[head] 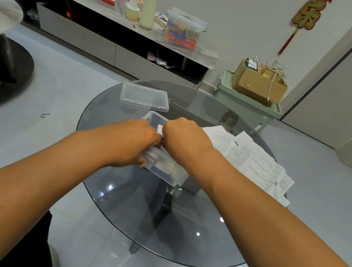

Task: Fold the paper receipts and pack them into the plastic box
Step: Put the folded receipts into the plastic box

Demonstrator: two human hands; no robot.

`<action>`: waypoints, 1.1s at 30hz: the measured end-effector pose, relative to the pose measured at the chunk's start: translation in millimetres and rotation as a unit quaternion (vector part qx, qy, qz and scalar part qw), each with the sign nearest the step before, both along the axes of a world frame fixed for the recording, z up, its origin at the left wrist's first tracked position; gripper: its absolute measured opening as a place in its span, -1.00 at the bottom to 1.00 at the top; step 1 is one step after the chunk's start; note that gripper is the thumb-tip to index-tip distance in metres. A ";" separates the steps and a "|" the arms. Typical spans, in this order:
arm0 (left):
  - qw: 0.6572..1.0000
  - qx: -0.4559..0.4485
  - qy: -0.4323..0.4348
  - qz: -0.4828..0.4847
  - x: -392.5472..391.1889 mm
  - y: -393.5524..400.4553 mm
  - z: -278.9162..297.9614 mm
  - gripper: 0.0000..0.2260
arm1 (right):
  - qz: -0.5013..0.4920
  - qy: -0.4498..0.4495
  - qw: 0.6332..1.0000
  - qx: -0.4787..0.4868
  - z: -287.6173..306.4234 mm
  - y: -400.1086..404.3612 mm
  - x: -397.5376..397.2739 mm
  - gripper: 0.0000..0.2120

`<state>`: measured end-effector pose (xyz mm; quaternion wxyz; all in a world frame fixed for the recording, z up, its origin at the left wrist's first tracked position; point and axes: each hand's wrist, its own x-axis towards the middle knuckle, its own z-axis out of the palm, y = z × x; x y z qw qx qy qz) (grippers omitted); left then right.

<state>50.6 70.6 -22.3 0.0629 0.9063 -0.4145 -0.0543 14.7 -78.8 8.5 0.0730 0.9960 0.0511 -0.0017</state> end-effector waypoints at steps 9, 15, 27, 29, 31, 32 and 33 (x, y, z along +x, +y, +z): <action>0.983 -0.153 0.091 0.032 -5.5 11.9 7.2 -0.66 | -0.054 0.138 0.983 0.108 3.2 0.9 12.4 -0.75; 0.990 -0.104 0.091 0.028 -2.7 10.8 12.8 -0.74 | -0.046 0.203 0.973 0.103 10.1 5.1 7.5 -0.67; 0.991 -0.086 0.098 0.028 -1.8 9.8 15.2 -0.75 | -0.022 0.245 0.947 0.209 8.1 2.3 9.2 -0.69; 0.990 -0.091 0.103 0.032 -1.0 10.7 15.1 -0.75 | -0.023 0.271 0.944 0.188 12.1 6.2 10.1 -0.67; 0.989 -0.097 0.105 0.033 -2.1 11.6 15.3 -0.76 | -0.032 0.279 0.943 0.177 12.9 6.7 12.5 -0.68; 0.988 -0.105 0.107 0.034 -3.0 12.3 15.6 -0.76 | -0.036 0.278 0.944 0.175 13.1 7.0 12.8 -0.69; 0.986 -0.117 0.111 0.038 -4.4 12.6 16.5 -0.77 | -0.041 0.274 0.943 0.182 12.6 6.3 13.7 -0.71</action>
